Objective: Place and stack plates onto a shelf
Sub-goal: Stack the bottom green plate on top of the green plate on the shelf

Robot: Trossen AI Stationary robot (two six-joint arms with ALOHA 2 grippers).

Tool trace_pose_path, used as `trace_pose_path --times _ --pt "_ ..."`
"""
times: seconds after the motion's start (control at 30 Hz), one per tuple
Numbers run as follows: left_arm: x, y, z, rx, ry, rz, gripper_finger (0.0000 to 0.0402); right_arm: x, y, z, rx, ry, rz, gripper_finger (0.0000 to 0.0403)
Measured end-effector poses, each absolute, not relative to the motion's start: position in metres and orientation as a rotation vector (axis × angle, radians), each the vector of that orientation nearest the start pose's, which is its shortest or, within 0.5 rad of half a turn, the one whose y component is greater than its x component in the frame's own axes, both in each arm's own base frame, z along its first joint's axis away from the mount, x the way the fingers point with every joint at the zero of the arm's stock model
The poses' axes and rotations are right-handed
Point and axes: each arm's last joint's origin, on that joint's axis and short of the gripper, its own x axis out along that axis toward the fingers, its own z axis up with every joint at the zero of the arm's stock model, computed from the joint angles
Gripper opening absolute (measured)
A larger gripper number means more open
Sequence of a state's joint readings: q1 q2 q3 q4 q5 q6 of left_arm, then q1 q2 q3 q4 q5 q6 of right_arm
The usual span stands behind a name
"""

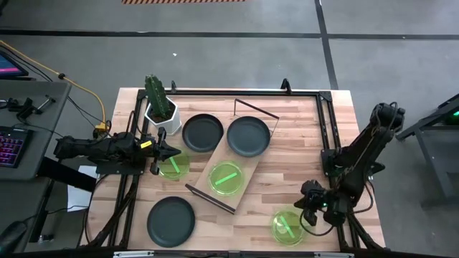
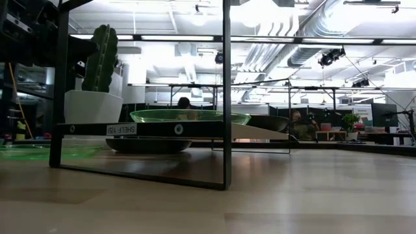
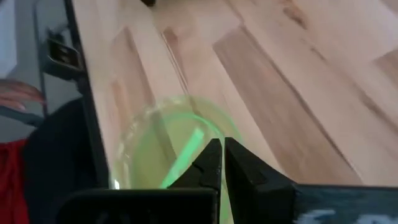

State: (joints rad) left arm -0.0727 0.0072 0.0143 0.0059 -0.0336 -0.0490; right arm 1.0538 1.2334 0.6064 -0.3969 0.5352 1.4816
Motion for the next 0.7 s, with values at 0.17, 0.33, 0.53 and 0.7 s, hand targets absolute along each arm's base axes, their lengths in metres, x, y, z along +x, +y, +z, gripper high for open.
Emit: trace_pose_path --times 0.17,0.33,0.53,0.7 --pt "0.097 -0.006 0.168 -0.050 -0.013 -0.039 0.0000 0.117 0.171 0.180 0.647 0.847 -0.194 0.0000" --pt "0.097 -0.006 0.168 -0.050 -0.012 -0.039 0.0000 0.125 0.172 0.172 0.641 0.788 -0.263 0.0000" --pt "0.097 -0.006 0.169 -0.050 -0.013 -0.039 0.0000 0.137 0.188 0.168 0.702 0.780 -0.156 0.0006" --pt "0.097 -0.006 0.168 -0.050 -0.012 -0.039 0.0000 0.150 0.216 0.179 0.839 0.772 0.161 0.0002"
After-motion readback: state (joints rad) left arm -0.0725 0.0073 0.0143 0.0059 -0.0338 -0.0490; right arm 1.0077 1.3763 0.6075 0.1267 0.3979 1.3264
